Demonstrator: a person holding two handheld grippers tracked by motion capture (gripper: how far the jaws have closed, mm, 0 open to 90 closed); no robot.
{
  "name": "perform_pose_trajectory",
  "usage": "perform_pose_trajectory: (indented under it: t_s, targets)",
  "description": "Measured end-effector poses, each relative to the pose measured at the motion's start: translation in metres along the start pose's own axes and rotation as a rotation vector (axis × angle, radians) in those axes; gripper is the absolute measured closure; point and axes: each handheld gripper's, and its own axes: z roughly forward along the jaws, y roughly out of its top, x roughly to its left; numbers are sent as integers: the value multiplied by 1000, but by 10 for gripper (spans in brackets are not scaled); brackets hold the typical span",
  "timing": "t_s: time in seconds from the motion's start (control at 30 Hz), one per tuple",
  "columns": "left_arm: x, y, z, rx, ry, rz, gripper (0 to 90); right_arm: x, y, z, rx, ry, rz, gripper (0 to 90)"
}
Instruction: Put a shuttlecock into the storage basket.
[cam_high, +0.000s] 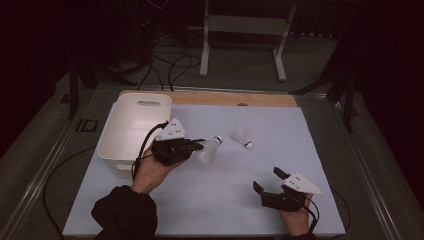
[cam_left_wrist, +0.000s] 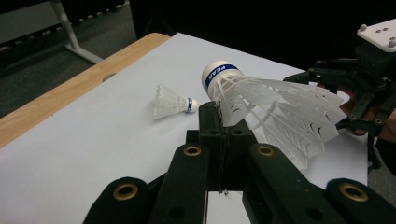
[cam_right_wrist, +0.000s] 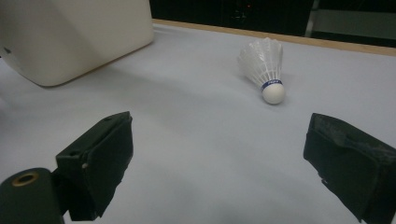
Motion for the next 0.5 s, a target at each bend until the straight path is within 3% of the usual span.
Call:
perform_pose_trajectory:
  t_s: [0.5]
  targets:
    - [4,-1,-3,3,12,-6,898,0,0,0,1,-1,0,81]
